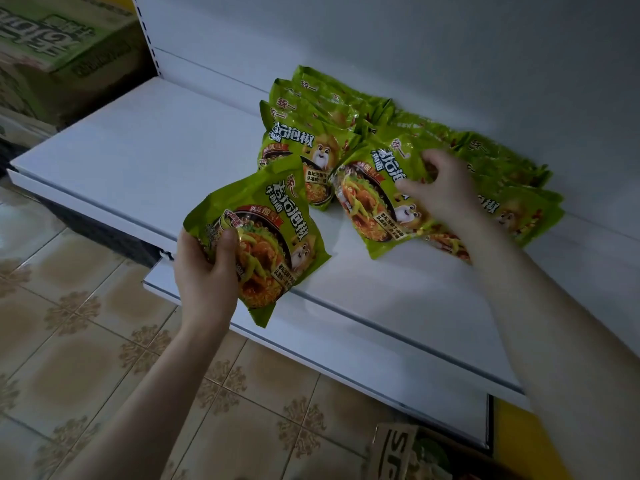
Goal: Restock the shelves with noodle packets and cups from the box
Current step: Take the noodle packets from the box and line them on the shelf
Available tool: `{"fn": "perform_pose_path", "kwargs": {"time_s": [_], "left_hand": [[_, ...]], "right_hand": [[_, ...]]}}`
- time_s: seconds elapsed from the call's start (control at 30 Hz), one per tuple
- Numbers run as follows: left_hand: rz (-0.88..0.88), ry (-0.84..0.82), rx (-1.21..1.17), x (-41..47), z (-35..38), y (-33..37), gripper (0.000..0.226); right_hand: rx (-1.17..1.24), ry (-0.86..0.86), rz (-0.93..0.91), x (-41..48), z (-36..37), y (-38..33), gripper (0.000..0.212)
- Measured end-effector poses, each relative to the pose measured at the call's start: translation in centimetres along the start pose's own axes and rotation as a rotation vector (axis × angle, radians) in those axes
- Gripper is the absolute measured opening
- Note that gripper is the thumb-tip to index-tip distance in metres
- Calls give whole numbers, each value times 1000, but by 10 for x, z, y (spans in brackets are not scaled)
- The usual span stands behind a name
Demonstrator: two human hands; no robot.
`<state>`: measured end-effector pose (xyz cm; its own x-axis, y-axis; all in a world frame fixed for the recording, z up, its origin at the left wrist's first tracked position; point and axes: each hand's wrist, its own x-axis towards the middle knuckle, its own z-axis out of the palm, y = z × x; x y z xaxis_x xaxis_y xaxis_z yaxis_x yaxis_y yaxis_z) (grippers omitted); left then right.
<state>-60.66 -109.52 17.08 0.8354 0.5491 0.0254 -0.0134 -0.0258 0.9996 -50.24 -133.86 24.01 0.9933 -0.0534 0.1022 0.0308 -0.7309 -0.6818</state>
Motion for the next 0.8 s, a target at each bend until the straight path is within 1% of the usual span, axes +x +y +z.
{"fn": "perform_pose_path", "kwargs": {"time_s": [0.1, 0.2, 0.3, 0.37, 0.43, 0.5, 0.53, 0.57, 0.63, 0.7, 0.8], "left_hand": [[8, 5, 10, 2, -2, -2, 7], [13, 7, 16, 4, -2, -3, 8], [16, 5, 14, 4, 1, -2, 19], [21, -3, 21, 5, 3, -2, 17], [18, -8, 31, 6, 4, -4, 9], [18, -10, 34, 6, 4, -6, 9], [18, -11, 33, 7, 5, -6, 13], [16, -14, 31, 7, 6, -6, 16], [10, -22, 23, 8, 6, -7, 13], [6, -27, 17, 9, 7, -8, 8], [15, -36, 15, 9, 8, -8, 17]], "right_hand": [[-189, -138, -26, 20, -1, -11, 43], [-290, -185, -33, 32, 5, -9, 36], [-278, -159, -6, 34, 15, -3, 35], [-307, -119, -36, 35, 21, 1, 36], [-374, -62, -87, 35, 28, 5, 38], [-460, -25, -124, 36, 31, 8, 47], [-506, -23, -125, 37, 32, 10, 54], [-551, -23, -112, 37, 31, 13, 61], [-634, -24, -52, 37, 29, 18, 68], [-683, -3, -28, 36, 28, 22, 66], [-681, 68, -62, 32, 32, 26, 58]]}}
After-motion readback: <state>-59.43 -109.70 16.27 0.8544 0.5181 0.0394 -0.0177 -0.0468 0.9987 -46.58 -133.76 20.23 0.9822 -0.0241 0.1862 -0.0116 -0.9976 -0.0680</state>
